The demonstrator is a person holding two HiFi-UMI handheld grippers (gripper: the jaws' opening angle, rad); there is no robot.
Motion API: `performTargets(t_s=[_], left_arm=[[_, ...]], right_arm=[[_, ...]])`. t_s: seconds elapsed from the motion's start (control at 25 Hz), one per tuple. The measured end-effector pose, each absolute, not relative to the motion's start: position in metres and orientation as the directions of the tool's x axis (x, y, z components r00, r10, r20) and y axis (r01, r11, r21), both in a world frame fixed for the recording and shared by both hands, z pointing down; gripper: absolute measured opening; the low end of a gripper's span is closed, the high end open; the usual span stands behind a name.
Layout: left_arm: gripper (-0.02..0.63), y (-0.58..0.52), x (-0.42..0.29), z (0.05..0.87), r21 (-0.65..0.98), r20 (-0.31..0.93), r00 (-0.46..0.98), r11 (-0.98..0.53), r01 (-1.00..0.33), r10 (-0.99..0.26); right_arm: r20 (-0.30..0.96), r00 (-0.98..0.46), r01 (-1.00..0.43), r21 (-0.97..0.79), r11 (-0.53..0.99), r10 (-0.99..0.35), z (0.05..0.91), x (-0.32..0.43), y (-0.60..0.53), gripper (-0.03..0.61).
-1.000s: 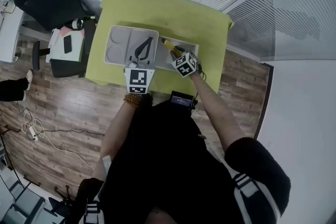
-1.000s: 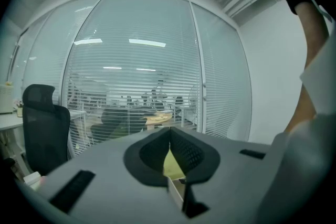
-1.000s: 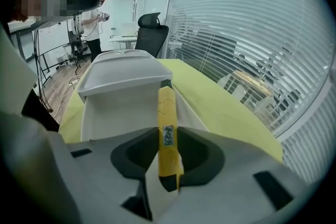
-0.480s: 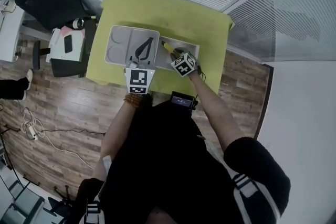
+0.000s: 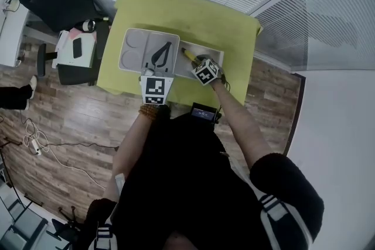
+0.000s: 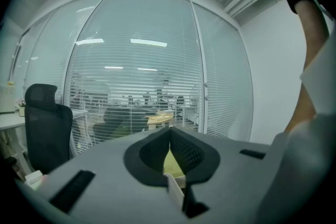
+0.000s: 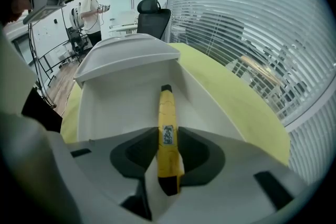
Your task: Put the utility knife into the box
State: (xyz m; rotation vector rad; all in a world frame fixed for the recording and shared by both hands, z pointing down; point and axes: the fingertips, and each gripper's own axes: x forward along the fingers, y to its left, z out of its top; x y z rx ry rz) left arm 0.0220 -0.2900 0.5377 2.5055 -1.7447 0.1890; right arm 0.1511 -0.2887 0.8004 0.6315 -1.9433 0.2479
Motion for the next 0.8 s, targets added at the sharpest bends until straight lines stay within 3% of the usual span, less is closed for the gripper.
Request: performTargets(t_s=[0.4,0.8], left_arm=[[0.012,-0.288,0.02,0.541,-0.003,0.158,0.343,-0.348,-0.938,-0.926],[0.012,-0.286,0.033,0.534,-0.004,0.136,0.373,-0.377,-0.926,-0.918]], right_arm=[[0.894,-0.328,-0.524,0.097,0.846,-0.305,0.798,0.153,-0.289,0.121],[0.839,-0.382,-0.577,0.111,0.809,-0.388,0.762,0.154,-0.302,0.107]])
